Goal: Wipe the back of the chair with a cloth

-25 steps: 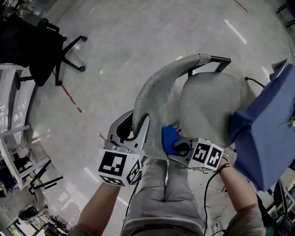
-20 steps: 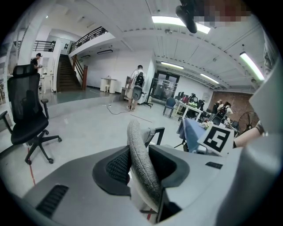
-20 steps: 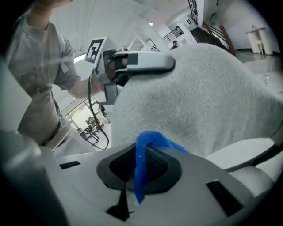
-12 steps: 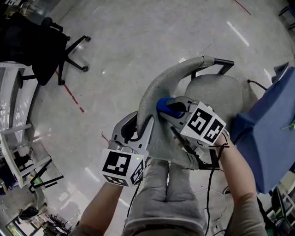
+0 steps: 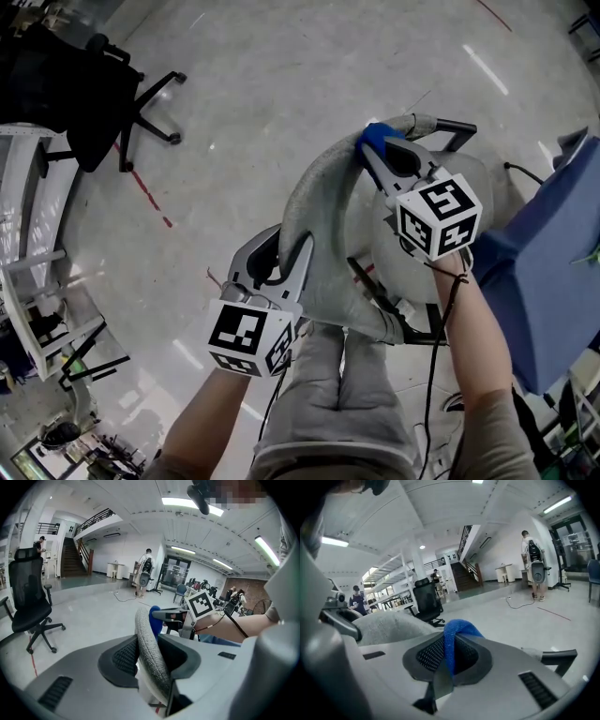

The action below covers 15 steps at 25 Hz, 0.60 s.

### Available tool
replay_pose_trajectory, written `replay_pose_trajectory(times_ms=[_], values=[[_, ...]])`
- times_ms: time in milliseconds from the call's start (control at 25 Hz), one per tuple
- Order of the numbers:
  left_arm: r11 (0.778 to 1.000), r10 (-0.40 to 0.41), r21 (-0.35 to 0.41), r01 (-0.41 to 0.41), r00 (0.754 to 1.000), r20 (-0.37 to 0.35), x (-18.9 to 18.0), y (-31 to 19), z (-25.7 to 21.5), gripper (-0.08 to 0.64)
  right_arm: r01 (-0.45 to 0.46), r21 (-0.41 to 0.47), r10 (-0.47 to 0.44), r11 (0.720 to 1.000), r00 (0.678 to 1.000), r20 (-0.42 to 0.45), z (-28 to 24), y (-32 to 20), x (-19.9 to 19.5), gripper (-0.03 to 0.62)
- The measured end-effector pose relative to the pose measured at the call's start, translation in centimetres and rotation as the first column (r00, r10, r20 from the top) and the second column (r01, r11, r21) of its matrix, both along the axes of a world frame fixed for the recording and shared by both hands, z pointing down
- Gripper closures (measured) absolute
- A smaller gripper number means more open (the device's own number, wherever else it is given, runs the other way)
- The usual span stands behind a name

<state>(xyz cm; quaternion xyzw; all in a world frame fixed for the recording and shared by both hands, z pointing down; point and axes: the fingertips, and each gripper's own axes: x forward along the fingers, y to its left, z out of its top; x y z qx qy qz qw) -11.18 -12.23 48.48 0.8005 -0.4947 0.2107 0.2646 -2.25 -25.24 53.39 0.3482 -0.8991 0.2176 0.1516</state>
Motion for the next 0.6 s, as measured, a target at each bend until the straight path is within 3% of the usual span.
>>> replay_pose_trajectory(times_ms=[120, 240, 400, 600], values=[[1.000, -0.004, 0.000, 0.004, 1.000, -0.003, 0.0, -0.1, -0.1, 0.425, 0.076, -0.011, -0.076, 0.997, 0.997, 0.005, 0.2, 2.6, -2.7, 0.537], [1.000, -0.004, -0.003, 0.004, 1.000, -0.007, -0.1, -0.1, 0.0, 0.425, 0.187, -0.078, -0.183, 0.979, 0.982, 0.053, 0.2, 6.9, -4.9, 0.537], [1.000, -0.005, -0.007, 0.005, 1.000, -0.005, 0.0, -0.1, 0.2, 0.425, 0.404, -0.162, -0.393, 0.900, 0.915, 0.094, 0.5, 15.5, -7.2, 0.538], [1.000, -0.004, -0.008, 0.004, 1.000, -0.009, -0.1, 0.0, 0.1, 0.425, 0.479, -0.319, -0.431, 0.818, 0.877, 0.214, 0.7, 23.5, -6.1, 0.538]])
